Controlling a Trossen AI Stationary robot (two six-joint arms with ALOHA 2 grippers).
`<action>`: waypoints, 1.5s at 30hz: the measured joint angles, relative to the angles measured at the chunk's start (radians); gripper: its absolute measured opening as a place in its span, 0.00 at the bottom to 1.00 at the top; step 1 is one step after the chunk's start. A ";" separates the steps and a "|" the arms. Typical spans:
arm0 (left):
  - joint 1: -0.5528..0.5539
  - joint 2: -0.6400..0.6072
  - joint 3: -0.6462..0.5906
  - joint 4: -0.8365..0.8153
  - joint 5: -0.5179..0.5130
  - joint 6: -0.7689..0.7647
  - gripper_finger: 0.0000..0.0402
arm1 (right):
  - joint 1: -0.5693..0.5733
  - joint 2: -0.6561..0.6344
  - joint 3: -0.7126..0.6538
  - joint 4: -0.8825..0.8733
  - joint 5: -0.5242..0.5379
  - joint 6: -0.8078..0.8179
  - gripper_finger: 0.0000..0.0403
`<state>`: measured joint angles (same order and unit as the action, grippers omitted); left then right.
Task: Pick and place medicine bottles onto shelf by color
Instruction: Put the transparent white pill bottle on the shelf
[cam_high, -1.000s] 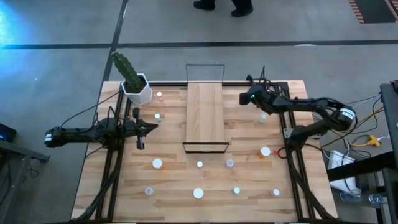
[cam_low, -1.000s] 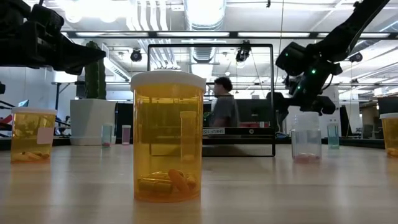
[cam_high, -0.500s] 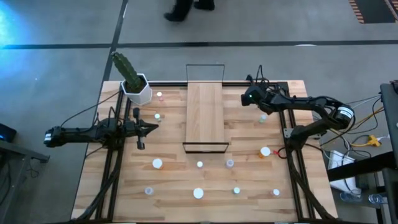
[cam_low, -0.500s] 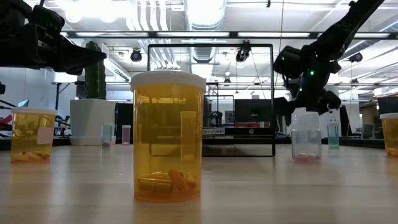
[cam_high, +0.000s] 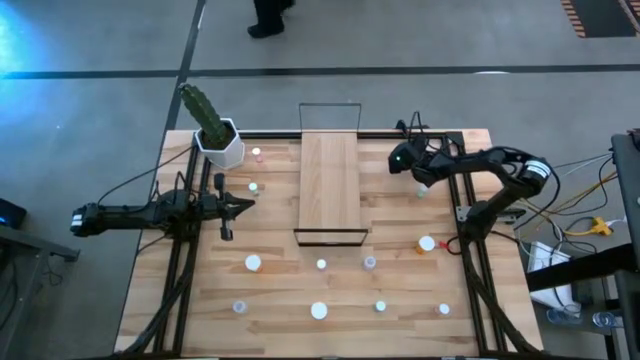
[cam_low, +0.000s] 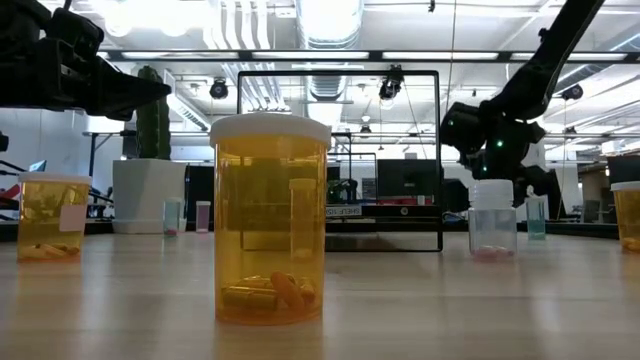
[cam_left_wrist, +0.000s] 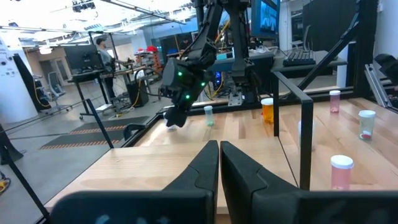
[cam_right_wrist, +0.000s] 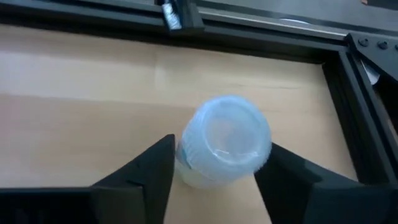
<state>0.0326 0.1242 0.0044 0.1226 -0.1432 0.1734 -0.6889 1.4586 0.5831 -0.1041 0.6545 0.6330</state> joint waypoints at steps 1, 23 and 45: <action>0.000 0.000 0.000 0.000 0.000 0.000 0.00 | -0.003 0.005 0.000 0.009 0.002 -0.001 0.44; 0.000 0.019 0.000 0.004 -0.001 0.017 0.00 | 0.195 -0.071 0.330 0.003 -0.375 -0.325 0.35; 0.000 0.017 0.000 0.005 -0.002 0.017 0.00 | 0.128 0.394 0.818 -0.293 -0.475 -0.458 0.35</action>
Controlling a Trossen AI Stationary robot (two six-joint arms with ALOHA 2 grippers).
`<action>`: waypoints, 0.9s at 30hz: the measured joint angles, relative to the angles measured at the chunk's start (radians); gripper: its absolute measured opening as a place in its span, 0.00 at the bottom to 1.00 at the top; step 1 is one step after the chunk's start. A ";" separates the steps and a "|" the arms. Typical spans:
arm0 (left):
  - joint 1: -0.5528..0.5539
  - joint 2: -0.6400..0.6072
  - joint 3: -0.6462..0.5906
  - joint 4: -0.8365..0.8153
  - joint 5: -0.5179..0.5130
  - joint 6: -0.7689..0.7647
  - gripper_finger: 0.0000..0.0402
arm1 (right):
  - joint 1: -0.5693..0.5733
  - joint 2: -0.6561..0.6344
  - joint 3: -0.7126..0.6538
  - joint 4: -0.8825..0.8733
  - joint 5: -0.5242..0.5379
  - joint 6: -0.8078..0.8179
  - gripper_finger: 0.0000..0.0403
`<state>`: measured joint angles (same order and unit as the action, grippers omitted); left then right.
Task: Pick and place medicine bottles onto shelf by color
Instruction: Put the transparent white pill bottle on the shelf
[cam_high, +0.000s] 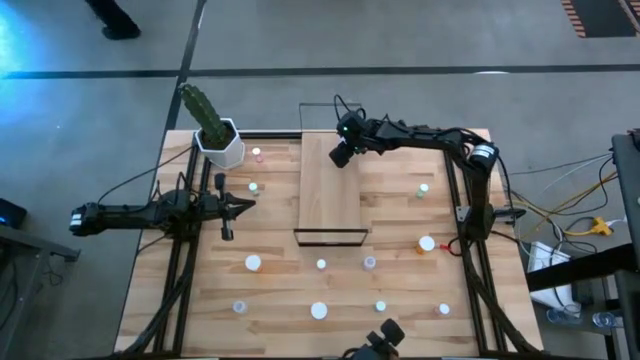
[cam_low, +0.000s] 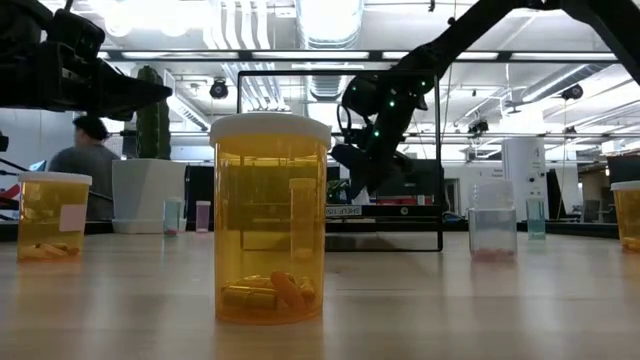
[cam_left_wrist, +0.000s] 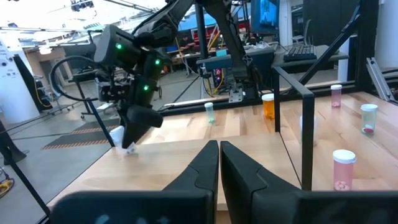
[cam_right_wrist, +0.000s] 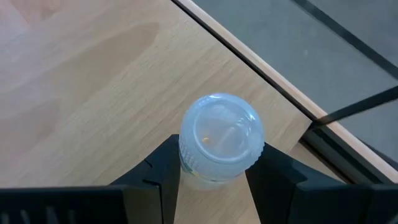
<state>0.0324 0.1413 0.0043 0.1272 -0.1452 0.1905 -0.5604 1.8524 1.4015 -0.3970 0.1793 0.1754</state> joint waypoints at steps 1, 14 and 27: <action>0.000 0.000 0.000 0.000 0.000 0.000 0.00 | -0.002 -0.001 -0.001 -0.006 0.000 0.007 0.35; 0.000 0.004 0.000 0.029 0.000 -0.001 0.00 | -0.003 -0.006 -0.001 -0.065 0.006 0.037 0.39; 0.000 0.030 0.000 0.022 0.001 -0.004 0.00 | -0.003 -0.016 -0.004 -0.095 0.004 0.075 0.51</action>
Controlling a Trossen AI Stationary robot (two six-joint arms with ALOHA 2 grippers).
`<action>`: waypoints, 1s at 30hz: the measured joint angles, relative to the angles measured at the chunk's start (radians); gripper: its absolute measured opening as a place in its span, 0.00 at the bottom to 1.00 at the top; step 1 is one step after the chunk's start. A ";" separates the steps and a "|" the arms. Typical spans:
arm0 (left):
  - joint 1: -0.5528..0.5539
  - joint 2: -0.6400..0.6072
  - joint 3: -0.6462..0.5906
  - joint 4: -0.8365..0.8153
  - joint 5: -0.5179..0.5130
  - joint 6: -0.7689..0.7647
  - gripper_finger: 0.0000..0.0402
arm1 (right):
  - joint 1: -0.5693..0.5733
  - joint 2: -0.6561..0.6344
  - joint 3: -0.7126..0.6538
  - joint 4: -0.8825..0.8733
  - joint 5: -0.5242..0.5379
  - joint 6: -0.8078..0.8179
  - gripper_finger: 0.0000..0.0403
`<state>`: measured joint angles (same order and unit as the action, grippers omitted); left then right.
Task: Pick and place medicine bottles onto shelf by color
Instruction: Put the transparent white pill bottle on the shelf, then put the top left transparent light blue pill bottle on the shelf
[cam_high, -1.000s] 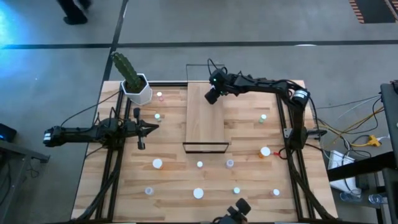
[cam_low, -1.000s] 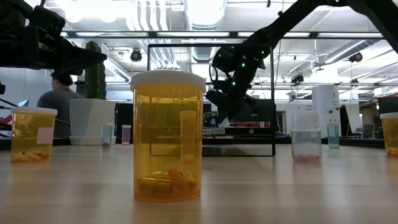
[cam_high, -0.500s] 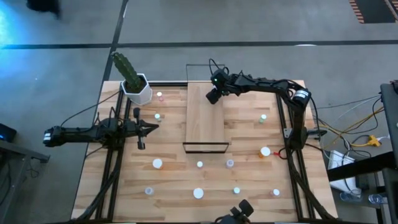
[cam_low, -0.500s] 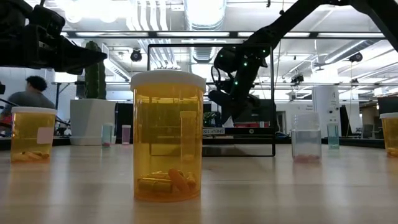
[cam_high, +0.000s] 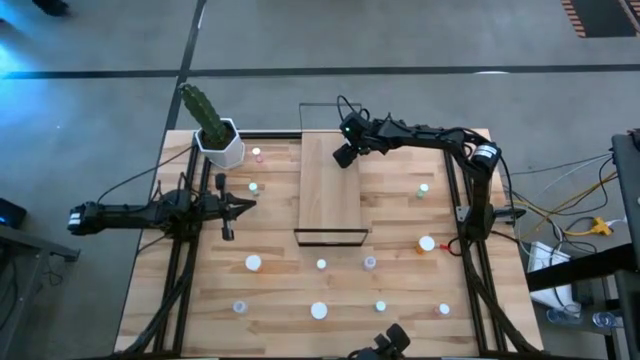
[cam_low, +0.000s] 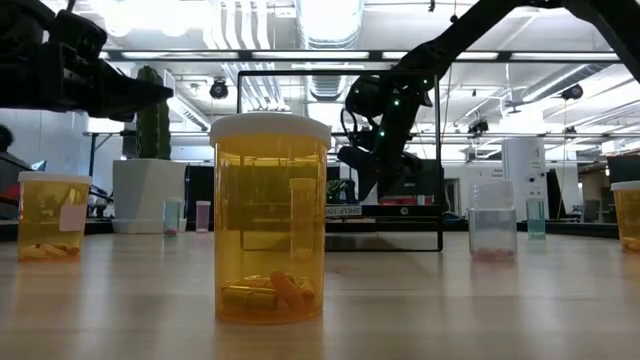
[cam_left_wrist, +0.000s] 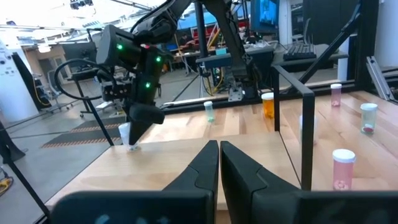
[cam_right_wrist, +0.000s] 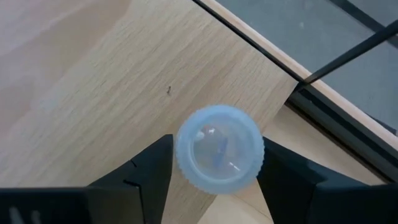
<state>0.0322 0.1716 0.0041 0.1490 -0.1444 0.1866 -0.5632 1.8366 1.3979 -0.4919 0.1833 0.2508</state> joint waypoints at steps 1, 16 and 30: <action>0.000 0.002 0.000 0.000 0.000 0.000 0.00 | 0.000 -0.001 0.000 -0.001 0.000 0.000 0.53; 0.000 0.066 0.000 0.024 0.016 -0.023 0.00 | 0.025 -0.126 0.000 -0.069 0.000 -0.001 0.75; 0.000 0.218 0.058 0.133 -0.034 -0.048 0.00 | 0.126 -0.502 -0.254 -0.024 -0.034 -0.146 0.38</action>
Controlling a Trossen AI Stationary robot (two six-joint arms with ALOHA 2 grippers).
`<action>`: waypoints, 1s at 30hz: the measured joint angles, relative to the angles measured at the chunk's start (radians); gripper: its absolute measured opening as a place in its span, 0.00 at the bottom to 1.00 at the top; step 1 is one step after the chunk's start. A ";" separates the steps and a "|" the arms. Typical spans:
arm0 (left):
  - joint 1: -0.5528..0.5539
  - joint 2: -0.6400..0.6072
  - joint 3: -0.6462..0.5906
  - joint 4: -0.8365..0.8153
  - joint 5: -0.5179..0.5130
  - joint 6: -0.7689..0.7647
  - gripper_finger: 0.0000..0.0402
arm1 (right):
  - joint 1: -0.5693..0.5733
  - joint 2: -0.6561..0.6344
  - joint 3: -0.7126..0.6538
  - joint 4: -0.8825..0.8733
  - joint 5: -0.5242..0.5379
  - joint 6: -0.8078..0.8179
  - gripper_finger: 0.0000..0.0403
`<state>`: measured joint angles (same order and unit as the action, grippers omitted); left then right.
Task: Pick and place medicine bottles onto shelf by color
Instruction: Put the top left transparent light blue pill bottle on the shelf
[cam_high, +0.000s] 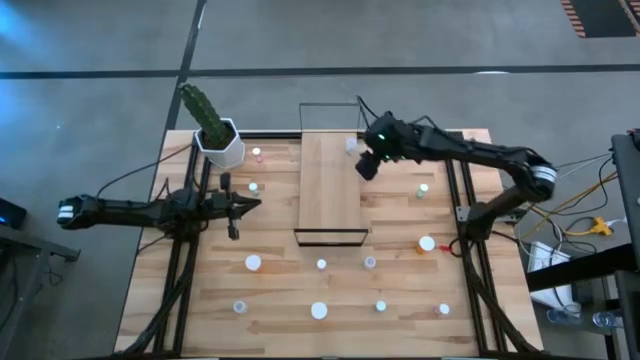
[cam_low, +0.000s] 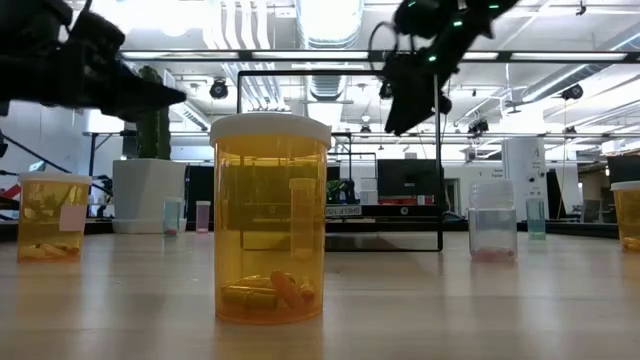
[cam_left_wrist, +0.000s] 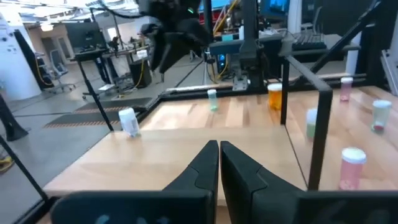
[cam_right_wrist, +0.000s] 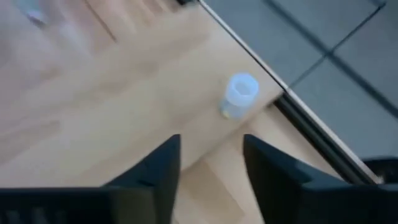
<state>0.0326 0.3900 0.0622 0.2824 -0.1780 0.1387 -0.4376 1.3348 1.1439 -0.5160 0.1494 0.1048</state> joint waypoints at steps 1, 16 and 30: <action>0.000 0.018 0.014 -0.001 0.000 0.002 0.00 | 0.009 -0.040 -0.058 0.064 0.000 -0.007 0.33; 0.033 0.355 0.366 -0.438 -0.045 -0.028 0.01 | 0.165 -0.317 -0.702 0.956 0.008 -0.073 0.03; 0.123 0.509 0.485 -0.688 -0.225 -0.252 0.39 | 0.267 -0.296 -0.743 1.032 0.010 -0.094 0.03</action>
<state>0.1557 0.8986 0.5472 -0.4055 -0.4030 -0.1130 -0.1704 1.0390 0.4006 0.5157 0.1589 0.0108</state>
